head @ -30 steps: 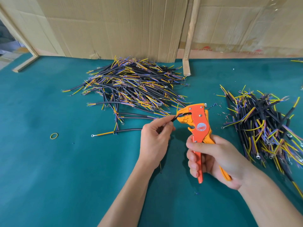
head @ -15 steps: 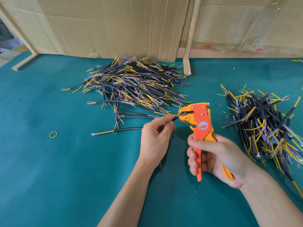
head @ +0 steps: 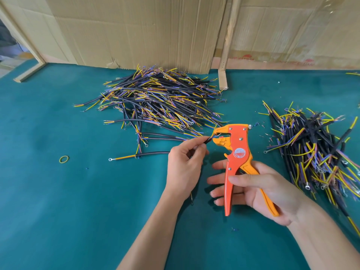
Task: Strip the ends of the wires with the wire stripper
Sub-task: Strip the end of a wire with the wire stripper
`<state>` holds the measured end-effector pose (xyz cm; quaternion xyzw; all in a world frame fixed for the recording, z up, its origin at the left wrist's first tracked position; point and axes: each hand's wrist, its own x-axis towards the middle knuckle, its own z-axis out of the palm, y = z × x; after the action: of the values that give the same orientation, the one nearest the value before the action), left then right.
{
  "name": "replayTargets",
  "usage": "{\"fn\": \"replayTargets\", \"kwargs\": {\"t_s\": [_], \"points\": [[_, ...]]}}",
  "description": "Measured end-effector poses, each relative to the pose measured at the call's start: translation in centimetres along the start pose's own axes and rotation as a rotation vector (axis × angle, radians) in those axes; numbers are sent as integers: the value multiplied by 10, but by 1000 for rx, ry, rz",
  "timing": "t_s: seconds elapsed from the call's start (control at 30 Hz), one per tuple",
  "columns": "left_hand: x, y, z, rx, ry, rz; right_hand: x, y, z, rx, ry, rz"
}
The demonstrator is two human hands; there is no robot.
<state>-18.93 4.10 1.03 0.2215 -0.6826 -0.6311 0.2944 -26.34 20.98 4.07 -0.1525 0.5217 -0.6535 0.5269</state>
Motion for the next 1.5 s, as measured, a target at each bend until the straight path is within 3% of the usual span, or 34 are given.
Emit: {"fn": "replayTargets", "kwargs": {"t_s": [0.43,1.5], "points": [[0,-4,0,-27,-5,-2,-1,-2,-4,70,-30,23],[-1,5,1,28,-14,-8,0,0,4,4,89,-27]]}}
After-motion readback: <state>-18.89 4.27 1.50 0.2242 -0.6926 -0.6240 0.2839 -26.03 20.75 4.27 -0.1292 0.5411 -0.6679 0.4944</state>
